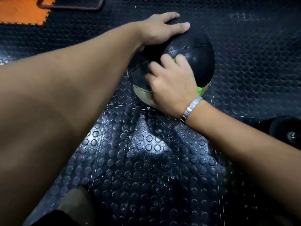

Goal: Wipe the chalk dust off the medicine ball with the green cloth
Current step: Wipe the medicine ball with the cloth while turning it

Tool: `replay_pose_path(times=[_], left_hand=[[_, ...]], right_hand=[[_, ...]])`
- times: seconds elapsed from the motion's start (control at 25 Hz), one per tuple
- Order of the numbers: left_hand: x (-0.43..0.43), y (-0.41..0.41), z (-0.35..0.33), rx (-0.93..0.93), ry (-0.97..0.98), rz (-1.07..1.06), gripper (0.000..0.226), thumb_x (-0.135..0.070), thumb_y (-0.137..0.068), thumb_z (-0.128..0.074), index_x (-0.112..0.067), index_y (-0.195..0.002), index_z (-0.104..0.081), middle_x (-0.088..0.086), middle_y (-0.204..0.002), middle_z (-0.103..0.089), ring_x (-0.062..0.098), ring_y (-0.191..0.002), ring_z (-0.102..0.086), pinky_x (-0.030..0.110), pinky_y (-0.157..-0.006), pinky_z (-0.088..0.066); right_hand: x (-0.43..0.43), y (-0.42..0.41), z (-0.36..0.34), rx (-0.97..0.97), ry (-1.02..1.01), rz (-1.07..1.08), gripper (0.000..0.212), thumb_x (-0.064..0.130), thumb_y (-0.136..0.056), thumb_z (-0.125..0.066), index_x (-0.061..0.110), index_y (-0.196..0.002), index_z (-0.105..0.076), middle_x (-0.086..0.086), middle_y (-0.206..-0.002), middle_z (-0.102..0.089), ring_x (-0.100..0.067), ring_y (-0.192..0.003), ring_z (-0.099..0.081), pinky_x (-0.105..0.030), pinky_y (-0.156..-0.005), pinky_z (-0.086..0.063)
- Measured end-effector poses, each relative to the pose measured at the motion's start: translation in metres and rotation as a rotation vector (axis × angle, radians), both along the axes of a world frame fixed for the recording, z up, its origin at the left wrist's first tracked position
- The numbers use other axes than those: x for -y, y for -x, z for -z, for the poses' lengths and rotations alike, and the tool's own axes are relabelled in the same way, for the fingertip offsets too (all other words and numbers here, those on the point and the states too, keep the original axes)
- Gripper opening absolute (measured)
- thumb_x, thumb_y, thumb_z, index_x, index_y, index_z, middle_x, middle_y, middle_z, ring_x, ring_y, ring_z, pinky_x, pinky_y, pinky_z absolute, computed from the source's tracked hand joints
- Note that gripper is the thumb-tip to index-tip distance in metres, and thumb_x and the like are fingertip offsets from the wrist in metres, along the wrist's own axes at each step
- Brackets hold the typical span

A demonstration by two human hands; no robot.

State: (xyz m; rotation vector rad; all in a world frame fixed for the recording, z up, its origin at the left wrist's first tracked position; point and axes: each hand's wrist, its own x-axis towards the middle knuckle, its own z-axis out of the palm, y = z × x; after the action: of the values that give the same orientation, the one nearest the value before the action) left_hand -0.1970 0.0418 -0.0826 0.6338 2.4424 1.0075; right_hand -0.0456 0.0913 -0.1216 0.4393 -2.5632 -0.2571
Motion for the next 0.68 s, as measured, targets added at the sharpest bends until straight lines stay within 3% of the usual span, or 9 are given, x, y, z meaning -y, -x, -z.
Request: replay_pose_path(times=[0.12, 0.24, 0.32, 0.4, 0.48, 0.6, 0.68], left_hand=[[-0.007, -0.002, -0.002, -0.017, 0.018, -0.006, 0.069, -0.072, -0.095, -0.058, -0.045, -0.157, -0.043, -0.017, -0.156, -0.05, 0.007, -0.133, -0.052, 0.019, -0.109, -0.039], [-0.009, 0.004, 0.001, -0.004, 0.027, 0.01, 0.07, -0.077, -0.092, -0.057, -0.05, -0.155, -0.043, -0.018, -0.158, -0.048, 0.01, -0.134, -0.052, 0.027, -0.115, -0.041], [-0.008, 0.004, -0.001, -0.031, 0.038, 0.021, 0.071, -0.075, -0.093, -0.057, -0.047, -0.157, -0.043, -0.017, -0.159, -0.047, 0.009, -0.136, -0.05, 0.024, -0.116, -0.038], [-0.007, 0.008, 0.002, -0.031, 0.025, 0.038, 0.069, -0.07, -0.097, -0.056, -0.042, -0.159, -0.042, -0.016, -0.16, -0.046, 0.006, -0.136, -0.048, 0.014, -0.109, -0.032], [-0.005, 0.008, 0.002, -0.02, 0.042, 0.05, 0.068, -0.068, -0.098, -0.057, -0.04, -0.158, -0.043, -0.016, -0.159, -0.046, 0.003, -0.133, -0.048, 0.013, -0.107, -0.032], [0.0, 0.012, 0.005, -0.016, 0.039, 0.068, 0.069, -0.068, -0.096, -0.061, -0.042, -0.157, -0.044, -0.018, -0.156, -0.049, 0.003, -0.132, -0.052, 0.019, -0.116, -0.036], [-0.001, 0.013, 0.003, -0.031, 0.063, 0.084, 0.069, -0.067, -0.097, -0.059, -0.042, -0.159, -0.042, -0.016, -0.16, -0.045, 0.003, -0.137, -0.048, 0.016, -0.114, -0.032]], right_hand=[[0.025, 0.022, -0.006, 0.126, -0.009, 0.09, 0.017, 0.017, -0.076, -0.054, 0.014, -0.065, -0.067, -0.006, -0.076, -0.063, -0.031, -0.077, -0.059, -0.04, -0.067, -0.026], [0.039, 0.017, 0.011, 0.245, -0.164, -0.084, 0.02, 0.019, -0.081, -0.055, 0.014, -0.07, -0.071, -0.004, -0.079, -0.066, -0.032, -0.086, -0.06, -0.04, -0.073, -0.03], [0.031, 0.025, 0.0, 0.247, -0.161, -0.075, 0.018, 0.021, -0.084, -0.056, 0.018, -0.074, -0.07, -0.004, -0.082, -0.066, -0.03, -0.09, -0.059, -0.04, -0.076, -0.032], [0.041, 0.038, -0.011, 0.266, -0.134, 0.029, 0.027, 0.019, -0.094, -0.041, 0.023, -0.095, -0.067, -0.005, -0.101, -0.066, -0.031, -0.107, -0.054, -0.041, -0.084, -0.027], [0.061, 0.041, -0.009, 0.285, -0.244, 0.044, 0.04, 0.013, -0.096, -0.03, 0.017, -0.116, -0.064, -0.007, -0.119, -0.061, -0.033, -0.121, -0.048, -0.043, -0.094, -0.028], [0.057, 0.031, -0.01, 0.381, -0.329, -0.065, 0.035, 0.018, -0.101, -0.034, 0.017, -0.124, -0.061, -0.005, -0.123, -0.058, -0.033, -0.121, -0.046, -0.041, -0.096, -0.034], [0.047, 0.038, -0.02, 0.361, -0.319, -0.033, 0.038, 0.022, -0.105, -0.028, 0.018, -0.127, -0.058, -0.006, -0.125, -0.059, -0.031, -0.119, -0.047, -0.04, -0.094, -0.034]])
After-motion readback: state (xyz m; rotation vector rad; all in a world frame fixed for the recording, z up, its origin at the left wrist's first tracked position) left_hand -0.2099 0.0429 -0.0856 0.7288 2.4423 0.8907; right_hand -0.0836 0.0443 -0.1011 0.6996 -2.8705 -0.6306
